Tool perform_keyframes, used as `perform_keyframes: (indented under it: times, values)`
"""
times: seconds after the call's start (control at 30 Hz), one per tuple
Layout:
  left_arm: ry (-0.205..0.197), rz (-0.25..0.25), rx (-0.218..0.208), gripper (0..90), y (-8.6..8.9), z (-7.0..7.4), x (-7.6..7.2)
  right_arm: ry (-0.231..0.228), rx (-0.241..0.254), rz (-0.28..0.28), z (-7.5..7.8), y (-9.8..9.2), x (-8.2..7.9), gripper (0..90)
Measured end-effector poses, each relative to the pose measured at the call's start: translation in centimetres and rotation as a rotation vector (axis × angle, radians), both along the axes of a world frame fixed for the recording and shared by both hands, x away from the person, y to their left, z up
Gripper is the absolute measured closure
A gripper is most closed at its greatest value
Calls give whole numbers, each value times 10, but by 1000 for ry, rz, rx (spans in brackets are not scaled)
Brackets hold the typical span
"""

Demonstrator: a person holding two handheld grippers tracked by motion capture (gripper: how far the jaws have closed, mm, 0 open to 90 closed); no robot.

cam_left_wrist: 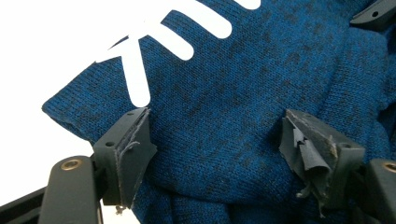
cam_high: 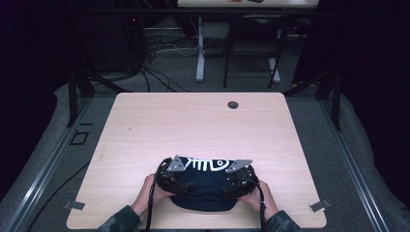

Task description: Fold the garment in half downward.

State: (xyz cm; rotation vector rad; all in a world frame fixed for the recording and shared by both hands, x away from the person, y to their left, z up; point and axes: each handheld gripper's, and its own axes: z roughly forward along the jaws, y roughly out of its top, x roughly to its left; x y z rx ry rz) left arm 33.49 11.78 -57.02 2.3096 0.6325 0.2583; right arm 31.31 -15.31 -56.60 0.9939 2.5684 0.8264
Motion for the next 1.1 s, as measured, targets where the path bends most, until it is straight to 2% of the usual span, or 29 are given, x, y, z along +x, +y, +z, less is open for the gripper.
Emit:
perform_keyframes:
  times: [0.1,0.27,0.4,0.57,0.63,0.8,0.97,1.1]
  values:
    - [-16,17,-13,140,2,2,0,-6,-1,-4,0,0,1,71]
    - [-24,42,-56,82,9,9,0,-3,59,-16,4,-5,0,40]
    - [-23,65,-79,55,18,14,-2,-26,93,-23,12,-10,-3,37]
    - [-31,92,-88,35,29,17,0,-50,90,-38,21,-20,-7,36]
    - [-31,104,-93,26,33,17,0,-58,108,-50,23,-27,-8,35]
    - [-29,140,-102,15,44,17,1,-70,106,-87,27,-42,-11,33]
    - [-21,175,-97,5,56,15,3,-76,106,-125,25,-57,-14,33]
    - [-7,202,-85,3,65,9,5,-69,82,-144,19,-67,-14,33]
